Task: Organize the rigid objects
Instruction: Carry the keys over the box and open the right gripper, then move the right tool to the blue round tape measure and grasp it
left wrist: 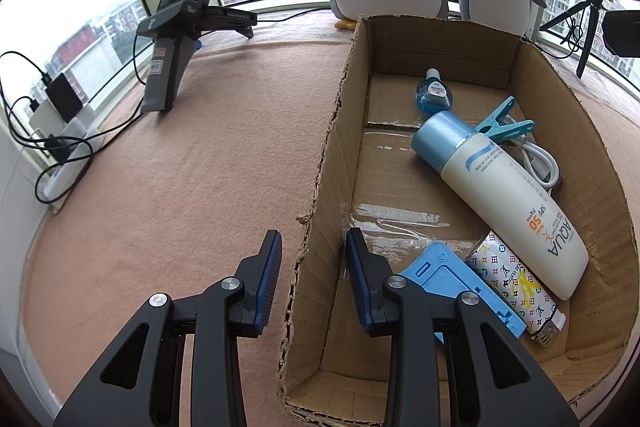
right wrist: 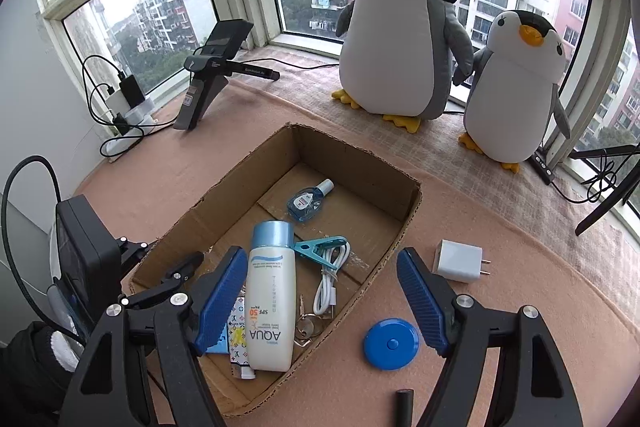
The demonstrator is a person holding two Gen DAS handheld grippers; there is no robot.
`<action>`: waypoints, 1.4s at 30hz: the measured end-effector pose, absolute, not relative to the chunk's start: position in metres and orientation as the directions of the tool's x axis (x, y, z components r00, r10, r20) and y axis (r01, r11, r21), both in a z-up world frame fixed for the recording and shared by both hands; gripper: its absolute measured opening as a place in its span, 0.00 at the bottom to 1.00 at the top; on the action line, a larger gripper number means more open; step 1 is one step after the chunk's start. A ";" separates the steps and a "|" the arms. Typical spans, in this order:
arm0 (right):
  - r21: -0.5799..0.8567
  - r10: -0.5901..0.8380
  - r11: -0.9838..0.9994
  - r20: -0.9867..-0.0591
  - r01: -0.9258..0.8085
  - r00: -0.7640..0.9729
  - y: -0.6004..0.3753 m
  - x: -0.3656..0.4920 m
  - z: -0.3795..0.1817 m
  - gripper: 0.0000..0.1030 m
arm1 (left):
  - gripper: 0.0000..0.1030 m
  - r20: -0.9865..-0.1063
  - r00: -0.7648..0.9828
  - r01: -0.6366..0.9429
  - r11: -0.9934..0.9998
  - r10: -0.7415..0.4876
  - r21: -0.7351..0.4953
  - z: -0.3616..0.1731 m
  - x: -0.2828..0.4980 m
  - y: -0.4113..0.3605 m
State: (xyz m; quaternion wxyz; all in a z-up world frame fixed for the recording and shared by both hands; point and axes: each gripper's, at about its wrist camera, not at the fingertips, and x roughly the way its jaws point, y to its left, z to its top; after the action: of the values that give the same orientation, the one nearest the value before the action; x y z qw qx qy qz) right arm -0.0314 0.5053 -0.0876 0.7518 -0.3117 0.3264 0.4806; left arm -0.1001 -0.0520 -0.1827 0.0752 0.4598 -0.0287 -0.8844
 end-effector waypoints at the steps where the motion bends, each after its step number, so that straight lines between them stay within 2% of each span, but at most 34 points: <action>1: -0.158 0.515 0.349 -0.791 -0.924 0.330 0.504 -0.030 -0.088 0.71 | 0.30 -0.809 -0.566 0.106 -0.987 -0.159 0.120 -0.183 -0.100 -0.052; 22: -0.186 0.394 0.479 -0.827 -0.858 0.400 0.443 0.014 -0.110 0.71 | 0.30 -0.809 -0.566 0.107 -0.987 -0.158 0.119 -0.183 -0.100 -0.053; 42: -0.221 0.252 0.432 -0.901 -0.874 0.352 0.463 0.021 -0.167 0.69 | 0.30 -0.809 -0.567 0.107 -0.987 -0.158 0.118 -0.183 -0.100 -0.053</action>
State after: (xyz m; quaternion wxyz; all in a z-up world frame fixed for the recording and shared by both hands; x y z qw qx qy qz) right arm 0.0211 0.4628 -0.1672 0.7343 -0.3700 0.4207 0.3833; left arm -0.0999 -0.0528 -0.1829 0.0748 0.4595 -0.0277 -0.8846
